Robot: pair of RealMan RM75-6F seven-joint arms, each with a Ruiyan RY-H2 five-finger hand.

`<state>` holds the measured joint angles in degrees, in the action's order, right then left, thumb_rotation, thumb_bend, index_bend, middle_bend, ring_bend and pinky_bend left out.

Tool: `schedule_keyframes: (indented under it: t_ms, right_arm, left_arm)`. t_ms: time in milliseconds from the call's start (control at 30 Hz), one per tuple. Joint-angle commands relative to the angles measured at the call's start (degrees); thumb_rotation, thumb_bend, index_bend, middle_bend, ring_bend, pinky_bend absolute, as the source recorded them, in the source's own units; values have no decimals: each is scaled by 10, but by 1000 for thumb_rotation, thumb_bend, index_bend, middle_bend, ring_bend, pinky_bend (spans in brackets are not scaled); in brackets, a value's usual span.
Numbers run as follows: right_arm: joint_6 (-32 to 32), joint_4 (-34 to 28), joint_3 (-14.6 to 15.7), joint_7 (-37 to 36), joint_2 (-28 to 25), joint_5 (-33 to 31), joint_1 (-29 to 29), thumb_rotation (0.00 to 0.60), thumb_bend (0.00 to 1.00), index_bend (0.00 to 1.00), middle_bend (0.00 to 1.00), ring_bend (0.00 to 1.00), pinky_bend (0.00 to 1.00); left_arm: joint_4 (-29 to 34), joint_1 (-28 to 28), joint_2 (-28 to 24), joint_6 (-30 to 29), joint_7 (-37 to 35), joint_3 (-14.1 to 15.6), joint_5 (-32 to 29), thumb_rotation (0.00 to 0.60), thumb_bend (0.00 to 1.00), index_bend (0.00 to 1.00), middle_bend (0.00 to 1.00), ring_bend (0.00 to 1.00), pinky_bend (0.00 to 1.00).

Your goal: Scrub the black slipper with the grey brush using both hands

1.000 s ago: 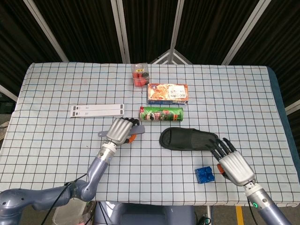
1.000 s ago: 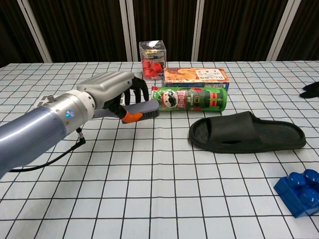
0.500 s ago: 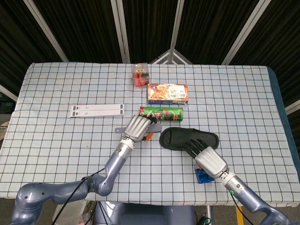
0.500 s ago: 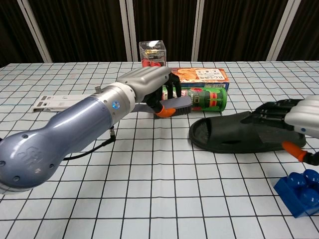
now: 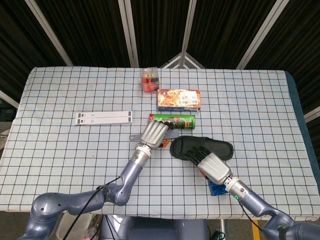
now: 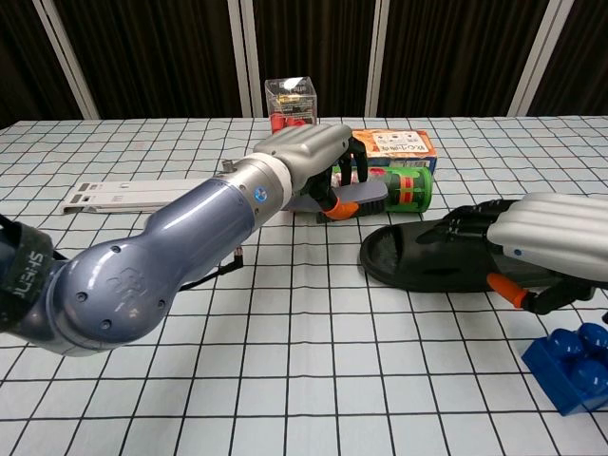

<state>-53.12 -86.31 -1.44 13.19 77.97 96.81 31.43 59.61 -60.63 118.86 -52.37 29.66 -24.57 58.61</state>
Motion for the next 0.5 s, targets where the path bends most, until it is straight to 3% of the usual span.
schedule_keyframes:
  t_ms: [33, 500]
  right_arm:
    - [5, 6, 4, 1, 6, -5, 5, 600, 741, 0, 122, 66, 133]
    - [11, 17, 20, 9, 18, -26, 15, 600, 740, 0, 122, 72, 133]
  left_arm:
    - [-16, -12, 11, 8, -5, -2, -4, 600, 634, 478, 613, 504, 537]
    - [-86, -60, 66, 30, -60, -1, 14, 600, 635, 481, 616, 504, 537]
